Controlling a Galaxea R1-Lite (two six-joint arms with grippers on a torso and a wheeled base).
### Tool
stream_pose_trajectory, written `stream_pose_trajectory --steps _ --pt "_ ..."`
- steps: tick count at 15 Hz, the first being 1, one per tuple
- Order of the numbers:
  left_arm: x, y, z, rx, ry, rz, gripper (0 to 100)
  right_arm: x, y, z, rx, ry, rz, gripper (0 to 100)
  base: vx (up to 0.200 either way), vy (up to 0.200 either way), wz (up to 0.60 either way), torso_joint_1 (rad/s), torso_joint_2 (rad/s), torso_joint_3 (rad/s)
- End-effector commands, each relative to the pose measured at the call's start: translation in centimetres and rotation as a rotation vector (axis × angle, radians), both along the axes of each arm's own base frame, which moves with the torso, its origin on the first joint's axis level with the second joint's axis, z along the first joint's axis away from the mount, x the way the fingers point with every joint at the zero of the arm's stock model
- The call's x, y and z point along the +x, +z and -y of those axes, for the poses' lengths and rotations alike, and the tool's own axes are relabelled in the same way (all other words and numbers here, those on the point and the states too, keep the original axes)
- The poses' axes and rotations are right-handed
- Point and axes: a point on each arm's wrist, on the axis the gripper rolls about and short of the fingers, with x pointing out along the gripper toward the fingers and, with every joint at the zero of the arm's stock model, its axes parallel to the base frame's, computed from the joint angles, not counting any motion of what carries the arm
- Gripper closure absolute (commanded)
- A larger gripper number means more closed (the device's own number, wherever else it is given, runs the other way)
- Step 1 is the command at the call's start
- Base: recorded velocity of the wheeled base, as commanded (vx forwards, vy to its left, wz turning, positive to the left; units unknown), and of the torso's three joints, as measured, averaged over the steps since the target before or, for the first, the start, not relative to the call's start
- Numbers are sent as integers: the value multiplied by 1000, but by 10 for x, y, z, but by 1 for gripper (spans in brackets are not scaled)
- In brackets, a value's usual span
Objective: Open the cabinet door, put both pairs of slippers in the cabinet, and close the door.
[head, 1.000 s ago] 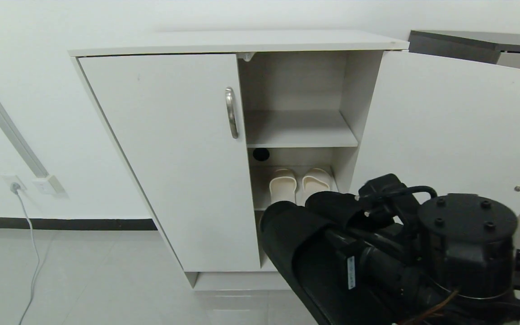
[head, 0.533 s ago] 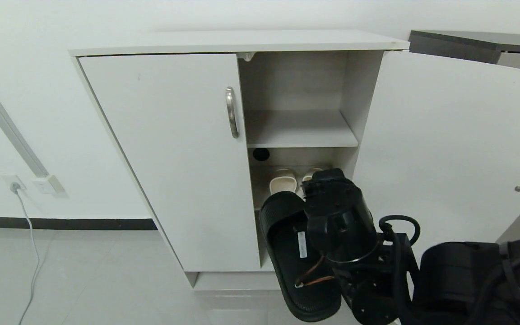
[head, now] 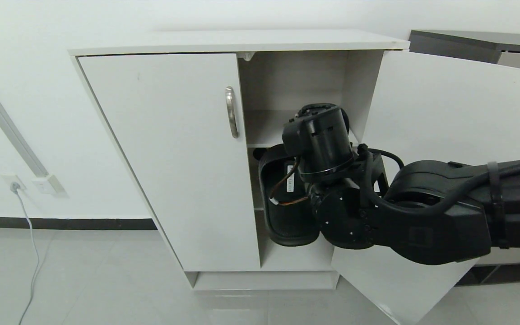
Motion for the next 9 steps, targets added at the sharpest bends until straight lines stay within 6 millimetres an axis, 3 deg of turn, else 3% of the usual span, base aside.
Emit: stream_pose_trajectory --steps 1,2,9 --pt "0 0 0 1 1 -3 100 3 -1 -2 1 -3 1 100 0 0 0 0 0 0" --pt "0 0 0 0 1 -1 100 3 0 -2 4 -3 5 100 0 0 0 0 0 0" --pt "0 0 0 1 1 -3 100 1 8 1 8 -1 18 100 200 0 0 3 3 4"
